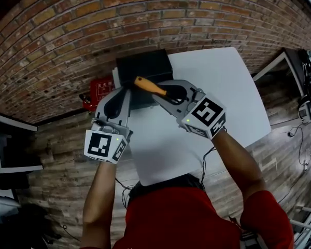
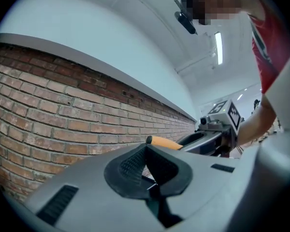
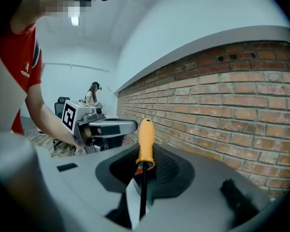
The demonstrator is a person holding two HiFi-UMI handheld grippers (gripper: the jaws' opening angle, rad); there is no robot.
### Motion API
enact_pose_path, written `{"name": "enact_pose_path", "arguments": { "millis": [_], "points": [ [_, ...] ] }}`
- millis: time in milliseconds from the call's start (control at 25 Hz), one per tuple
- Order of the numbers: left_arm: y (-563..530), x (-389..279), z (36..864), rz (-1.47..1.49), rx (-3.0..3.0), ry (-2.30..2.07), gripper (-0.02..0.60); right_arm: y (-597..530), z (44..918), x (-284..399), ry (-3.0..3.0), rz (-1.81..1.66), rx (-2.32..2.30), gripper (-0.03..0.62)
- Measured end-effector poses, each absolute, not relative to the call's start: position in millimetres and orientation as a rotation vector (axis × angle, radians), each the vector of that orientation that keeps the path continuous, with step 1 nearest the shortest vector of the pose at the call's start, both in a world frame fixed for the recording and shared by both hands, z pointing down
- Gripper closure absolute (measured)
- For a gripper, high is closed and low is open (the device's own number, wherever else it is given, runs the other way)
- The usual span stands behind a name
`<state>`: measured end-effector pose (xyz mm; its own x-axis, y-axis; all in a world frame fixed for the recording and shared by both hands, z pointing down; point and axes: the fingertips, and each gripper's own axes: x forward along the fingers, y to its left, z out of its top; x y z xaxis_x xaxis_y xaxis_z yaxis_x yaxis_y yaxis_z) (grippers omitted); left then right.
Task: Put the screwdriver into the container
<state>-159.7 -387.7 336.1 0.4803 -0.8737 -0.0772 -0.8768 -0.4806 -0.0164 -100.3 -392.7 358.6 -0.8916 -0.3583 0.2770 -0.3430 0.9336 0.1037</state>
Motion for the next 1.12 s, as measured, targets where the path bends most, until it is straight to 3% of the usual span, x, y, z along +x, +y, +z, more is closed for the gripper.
{"name": "enact_pose_path", "arguments": {
  "millis": [1120],
  "points": [
    [-459.9,-191.7,429.8,-0.008,-2.636,1.792,0.569,-478.2,545.0,-150.7,-2.366,0.024,0.163,0.505]
  ]
}}
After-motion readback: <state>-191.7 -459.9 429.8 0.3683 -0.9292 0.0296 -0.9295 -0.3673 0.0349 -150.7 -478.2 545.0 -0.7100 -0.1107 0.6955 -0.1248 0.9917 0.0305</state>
